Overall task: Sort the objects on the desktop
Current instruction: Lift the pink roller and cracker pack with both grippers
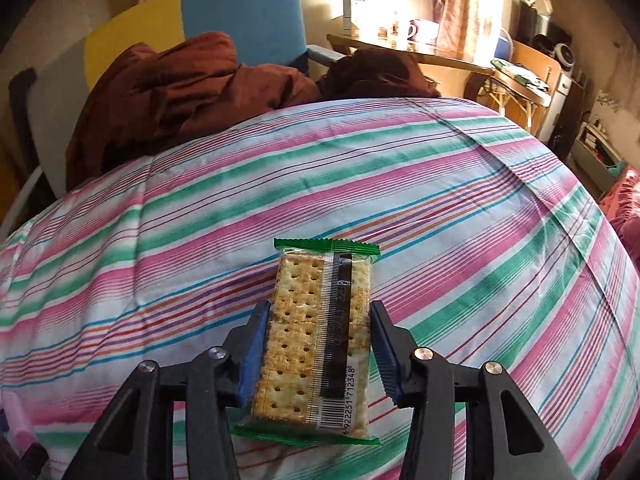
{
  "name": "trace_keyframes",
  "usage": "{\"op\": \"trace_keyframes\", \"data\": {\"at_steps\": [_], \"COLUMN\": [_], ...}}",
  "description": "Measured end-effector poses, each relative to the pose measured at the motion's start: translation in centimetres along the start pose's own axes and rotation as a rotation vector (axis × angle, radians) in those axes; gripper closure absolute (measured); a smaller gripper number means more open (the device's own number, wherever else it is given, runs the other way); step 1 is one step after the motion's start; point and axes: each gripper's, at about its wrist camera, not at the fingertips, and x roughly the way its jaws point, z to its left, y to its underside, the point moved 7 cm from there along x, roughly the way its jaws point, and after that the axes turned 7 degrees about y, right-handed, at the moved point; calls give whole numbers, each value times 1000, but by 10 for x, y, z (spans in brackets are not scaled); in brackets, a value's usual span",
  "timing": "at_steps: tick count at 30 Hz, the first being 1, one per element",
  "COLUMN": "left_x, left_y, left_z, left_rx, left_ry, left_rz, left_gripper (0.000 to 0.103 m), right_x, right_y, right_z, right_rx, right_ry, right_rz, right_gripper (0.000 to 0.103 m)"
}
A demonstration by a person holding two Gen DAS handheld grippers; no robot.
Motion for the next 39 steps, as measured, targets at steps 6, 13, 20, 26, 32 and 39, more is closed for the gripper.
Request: {"op": "trace_keyframes", "data": {"at_steps": [6, 13, 20, 26, 32, 39], "left_x": [2, 2, 2, -7, -22, -42], "left_y": [1, 1, 1, 1, 16, 36], "left_z": [-2, -2, -4, 4, -5, -10], "left_rx": [12, 1, 18, -23, -20, -27], "left_ry": [-9, 21, 0, 39, 73, 72], "left_rz": [5, 8, 13, -4, -14, -39], "left_gripper": [30, 26, 26, 34, 34, 34], "right_x": [-41, -77, -100, -110, -117, -130], "right_y": [41, 95, 128, 143, 150, 155], "right_z": [55, 95, 99, 96, 95, 85], "right_rx": [-125, -213, -227, -201, -159, -125], "right_ry": [-152, -220, -230, -240, -268, -274], "right_rz": [2, -12, -28, -44, -59, -124], "right_gripper": [54, 54, 54, 50, 35, 32]}}
